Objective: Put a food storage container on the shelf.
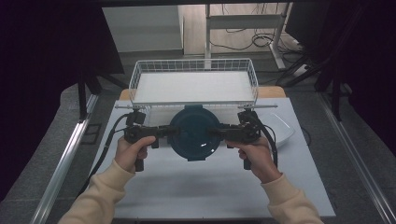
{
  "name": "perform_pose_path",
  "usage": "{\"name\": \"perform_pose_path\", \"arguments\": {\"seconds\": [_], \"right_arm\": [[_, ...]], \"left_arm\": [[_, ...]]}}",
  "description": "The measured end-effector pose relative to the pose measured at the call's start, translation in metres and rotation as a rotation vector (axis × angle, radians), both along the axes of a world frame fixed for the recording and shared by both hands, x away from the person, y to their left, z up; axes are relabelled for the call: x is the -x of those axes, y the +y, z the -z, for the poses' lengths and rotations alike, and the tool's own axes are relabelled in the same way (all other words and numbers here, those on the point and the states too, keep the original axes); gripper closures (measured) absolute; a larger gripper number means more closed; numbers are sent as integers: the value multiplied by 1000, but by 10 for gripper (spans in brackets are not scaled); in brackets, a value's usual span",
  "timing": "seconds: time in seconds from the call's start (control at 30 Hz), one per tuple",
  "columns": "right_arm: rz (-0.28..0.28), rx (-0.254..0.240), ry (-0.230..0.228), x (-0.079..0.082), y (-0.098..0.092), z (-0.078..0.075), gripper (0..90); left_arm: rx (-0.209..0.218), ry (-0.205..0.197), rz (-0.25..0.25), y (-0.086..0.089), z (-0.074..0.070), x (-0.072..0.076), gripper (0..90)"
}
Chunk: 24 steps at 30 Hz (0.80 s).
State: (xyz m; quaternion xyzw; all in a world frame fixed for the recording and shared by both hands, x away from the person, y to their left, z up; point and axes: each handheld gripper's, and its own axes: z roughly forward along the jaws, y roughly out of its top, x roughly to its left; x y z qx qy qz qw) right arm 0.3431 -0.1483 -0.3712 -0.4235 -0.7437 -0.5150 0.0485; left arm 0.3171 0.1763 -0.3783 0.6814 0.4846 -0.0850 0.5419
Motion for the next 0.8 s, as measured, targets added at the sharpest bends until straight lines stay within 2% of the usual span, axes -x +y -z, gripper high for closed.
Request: {"name": "perform_pose_path", "arguments": {"seconds": [0.3,0.8], "right_arm": [[3,-7,-18,-5,2,-12,362],[-3,-1,-32,-20,10,-38,366]], "left_arm": [[-10,-24,2,3,-14,-6,454],[5,-42,-3,11,-37,-23,453]]}}
